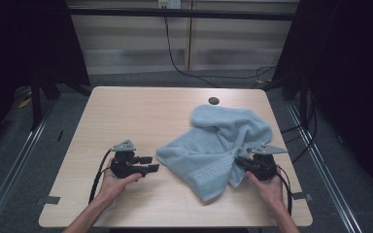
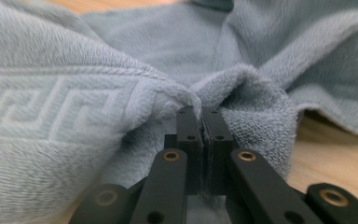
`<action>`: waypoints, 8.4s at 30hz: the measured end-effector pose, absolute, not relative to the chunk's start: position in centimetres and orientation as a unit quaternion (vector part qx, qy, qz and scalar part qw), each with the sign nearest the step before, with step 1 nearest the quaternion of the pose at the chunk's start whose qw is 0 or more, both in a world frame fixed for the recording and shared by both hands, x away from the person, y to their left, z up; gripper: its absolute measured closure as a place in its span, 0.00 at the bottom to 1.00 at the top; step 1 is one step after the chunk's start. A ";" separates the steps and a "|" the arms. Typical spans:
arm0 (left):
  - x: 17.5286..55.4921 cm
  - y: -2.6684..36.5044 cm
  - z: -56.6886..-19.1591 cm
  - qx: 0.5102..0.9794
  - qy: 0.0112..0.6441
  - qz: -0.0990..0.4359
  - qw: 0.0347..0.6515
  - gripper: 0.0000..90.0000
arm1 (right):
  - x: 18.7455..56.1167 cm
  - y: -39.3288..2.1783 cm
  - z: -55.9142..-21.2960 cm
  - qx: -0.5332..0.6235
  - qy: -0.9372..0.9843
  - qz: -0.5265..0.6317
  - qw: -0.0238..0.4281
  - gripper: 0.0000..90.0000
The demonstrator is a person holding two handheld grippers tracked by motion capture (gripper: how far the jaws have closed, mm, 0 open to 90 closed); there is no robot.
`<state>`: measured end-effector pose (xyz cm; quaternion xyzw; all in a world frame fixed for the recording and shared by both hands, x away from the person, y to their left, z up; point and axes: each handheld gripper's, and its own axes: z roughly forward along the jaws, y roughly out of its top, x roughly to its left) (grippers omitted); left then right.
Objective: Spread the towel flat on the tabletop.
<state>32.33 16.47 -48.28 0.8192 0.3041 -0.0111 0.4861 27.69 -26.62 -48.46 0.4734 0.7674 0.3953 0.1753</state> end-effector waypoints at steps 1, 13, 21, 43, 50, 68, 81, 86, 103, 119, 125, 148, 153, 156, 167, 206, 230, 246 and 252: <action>32.2 16.1 -48.4 0.824 0.297 -0.009 0.483 0.52 | 27.8 -26.5 -48.8 0.475 0.770 0.390 0.171 0.97; 33.7 13.8 -50.1 0.827 0.302 -0.017 0.473 0.44 | 29.1 -20.9 -49.8 0.422 0.800 0.410 0.116 0.98; 33.1 14.2 -47.3 0.814 0.264 -0.018 0.517 1.00 | 28.6 -19.0 -49.1 0.389 0.813 0.422 0.093 0.98; 33.0 16.7 -45.8 0.789 0.313 0.013 0.528 0.56 | 36.9 -19.5 -43.0 0.451 0.733 0.482 0.164 0.98; 33.2 15.6 -47.2 0.802 0.307 0.003 0.512 0.50 | 37.6 -21.7 -49.0 0.506 0.727 0.442 0.143 0.98; 32.7 11.4 -50.4 0.856 0.258 0.021 0.447 0.62 | 34.5 -20.8 -50.9 0.470 0.767 0.419 0.120 0.98; 33.5 17.3 -44.4 0.799 0.273 0.026 0.535 0.93 | 33.9 -22.1 -46.5 0.444 0.740 0.487 0.134 0.98; 32.5 18.6 -41.5 0.787 0.254 0.034 0.561 0.93 | 32.4 -21.3 -41.1 0.404 0.730 0.529 0.157 0.98; 21.8 22.5 -46.7 0.847 0.209 -0.060 0.486 0.83 | 15.7 -20.3 -45.9 0.342 0.802 0.489 0.031 0.91; 33.2 21.3 -47.7 0.815 0.321 0.008 0.482 0.49 | 23.4 -23.7 -46.2 0.415 0.777 0.461 0.108 0.59; 36.7 19.6 -49.7 0.819 0.350 0.003 0.455 0.44 | 24.7 -23.1 -47.8 0.420 0.789 0.440 0.090 0.65; 27.6 24.6 -49.7 0.829 0.295 -0.054 0.472 0.76 | 16.9 -23.4 -46.7 0.387 0.793 0.464 0.077 0.62; 31.0 23.2 -48.7 0.810 0.317 -0.033 0.493 0.59 | 20.3 -24.4 -47.3 0.420 0.787 0.441 0.104 0.62; 33.0 21.6 -48.6 0.806 0.332 -0.018 0.489 0.53 | 22.1 -24.7 -48.2 0.435 0.786 0.425 0.109 0.60; 34.4 16.2 -50.2 0.870 0.293 0.031 0.395 0.88 | 23.5 -24.0 -49.9 0.426 0.821 0.351 0.145 0.88; 33.5 21.8 -48.9 0.829 0.350 0.035 0.435 0.65 | 26.9 -23.5 -46.1 0.414 0.789 0.426 0.158 0.64; 26.4 22.9 -50.2 0.866 0.281 -0.001 0.412 0.93 | 22.9 -21.1 -50.0 0.359 0.849 0.374 0.106 0.93; 28.1 21.4 -48.9 0.851 0.289 -0.001 0.438 0.68 | 21.8 -23.4 -47.4 0.378 0.820 0.420 0.090 0.75; 32.8 20.0 -49.7 0.840 0.334 0.038 0.425 0.63 | 29.9 -23.6 -47.6 0.426 0.798 0.408 0.125 0.65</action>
